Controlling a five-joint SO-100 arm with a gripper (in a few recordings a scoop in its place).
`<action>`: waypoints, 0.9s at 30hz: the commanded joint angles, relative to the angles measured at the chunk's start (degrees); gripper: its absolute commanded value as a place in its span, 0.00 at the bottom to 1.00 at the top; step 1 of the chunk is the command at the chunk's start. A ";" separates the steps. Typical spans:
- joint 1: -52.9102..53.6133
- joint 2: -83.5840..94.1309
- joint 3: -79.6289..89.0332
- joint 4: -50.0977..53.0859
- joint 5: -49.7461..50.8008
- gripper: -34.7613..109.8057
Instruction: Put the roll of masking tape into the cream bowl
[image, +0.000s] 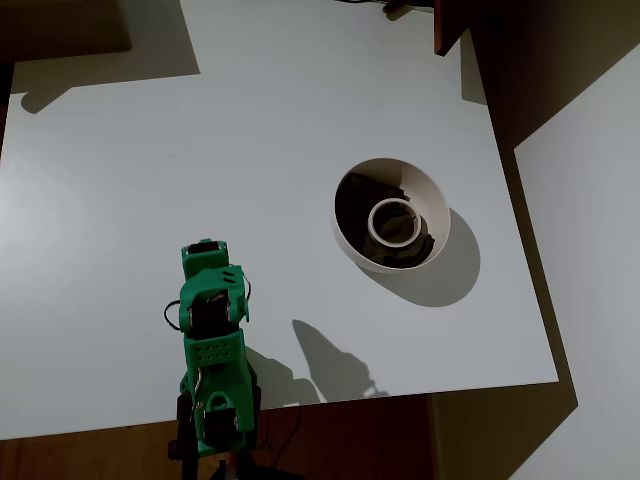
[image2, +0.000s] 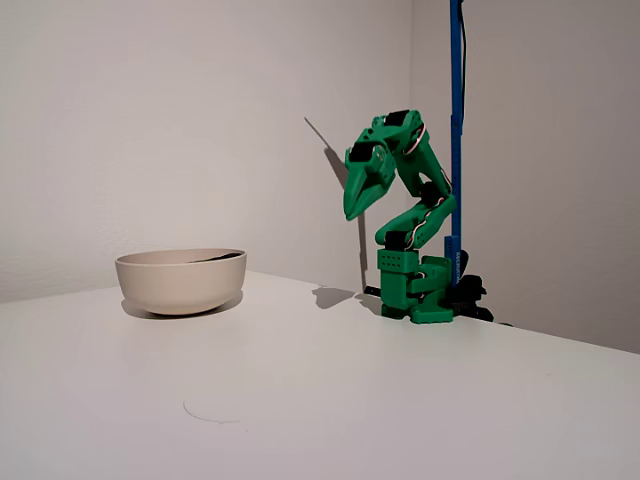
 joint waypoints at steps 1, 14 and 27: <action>0.00 6.24 8.09 -2.90 -0.88 0.18; -1.41 22.68 30.94 -6.06 -1.41 0.18; 0.26 29.09 43.07 -4.92 -0.79 0.18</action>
